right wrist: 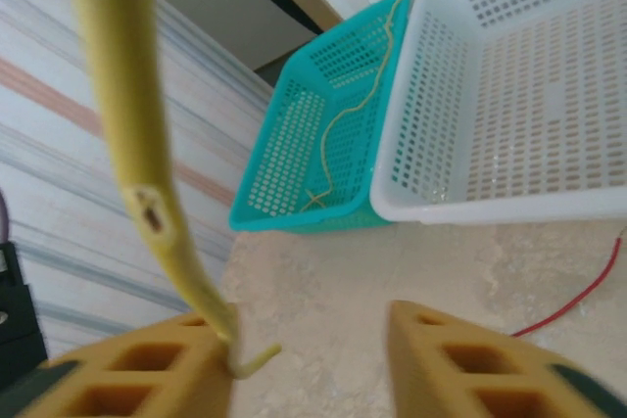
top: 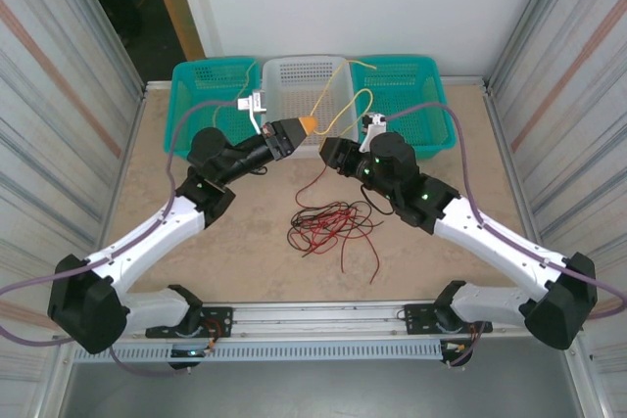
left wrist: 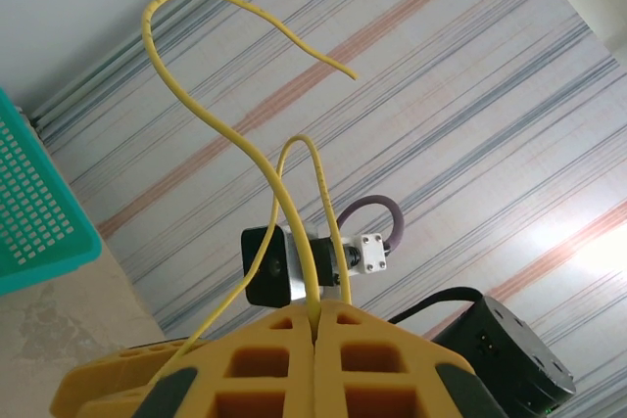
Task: Untangle the cables
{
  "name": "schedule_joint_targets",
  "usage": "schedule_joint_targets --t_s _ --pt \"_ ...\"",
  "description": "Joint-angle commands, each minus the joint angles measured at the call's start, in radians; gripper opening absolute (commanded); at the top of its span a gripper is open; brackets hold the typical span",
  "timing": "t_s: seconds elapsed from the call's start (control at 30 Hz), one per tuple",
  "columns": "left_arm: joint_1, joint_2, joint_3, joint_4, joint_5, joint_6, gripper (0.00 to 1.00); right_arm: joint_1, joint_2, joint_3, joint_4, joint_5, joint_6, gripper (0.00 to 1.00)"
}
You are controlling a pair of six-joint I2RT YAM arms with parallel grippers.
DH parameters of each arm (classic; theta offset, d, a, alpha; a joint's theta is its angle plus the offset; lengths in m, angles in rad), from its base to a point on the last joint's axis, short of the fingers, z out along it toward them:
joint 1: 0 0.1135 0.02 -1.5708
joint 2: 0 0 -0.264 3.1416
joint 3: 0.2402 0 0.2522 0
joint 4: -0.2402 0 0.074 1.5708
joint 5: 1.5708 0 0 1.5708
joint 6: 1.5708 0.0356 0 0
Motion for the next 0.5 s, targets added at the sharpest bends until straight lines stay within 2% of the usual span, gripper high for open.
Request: schedule_joint_targets --t_s 0.0,0.1,0.17,0.23,0.33,0.47 --pt "-0.005 -0.005 0.013 0.044 -0.017 -0.006 0.0 0.003 -0.009 0.022 -0.02 0.096 -0.007 0.25" --pt "0.007 -0.023 0.027 -0.018 -0.012 0.04 0.0 -0.016 -0.031 0.008 -0.08 0.122 -0.018 0.14" --pt "0.025 -0.043 0.058 -0.137 -0.011 0.107 0.0 -0.034 -0.044 0.008 -0.168 0.149 -0.025 0.07" --pt "0.051 -0.065 0.111 -0.341 -0.037 0.205 0.0 -0.064 -0.062 0.003 -0.286 0.181 -0.046 0.03" --pt "0.097 -0.067 0.205 -0.63 -0.064 0.356 0.0 -0.129 -0.12 -0.028 -0.428 0.221 -0.068 0.01" --pt "0.15 -0.038 0.311 -0.911 -0.082 0.501 0.0 -0.234 -0.24 -0.077 -0.533 0.224 -0.102 0.01"
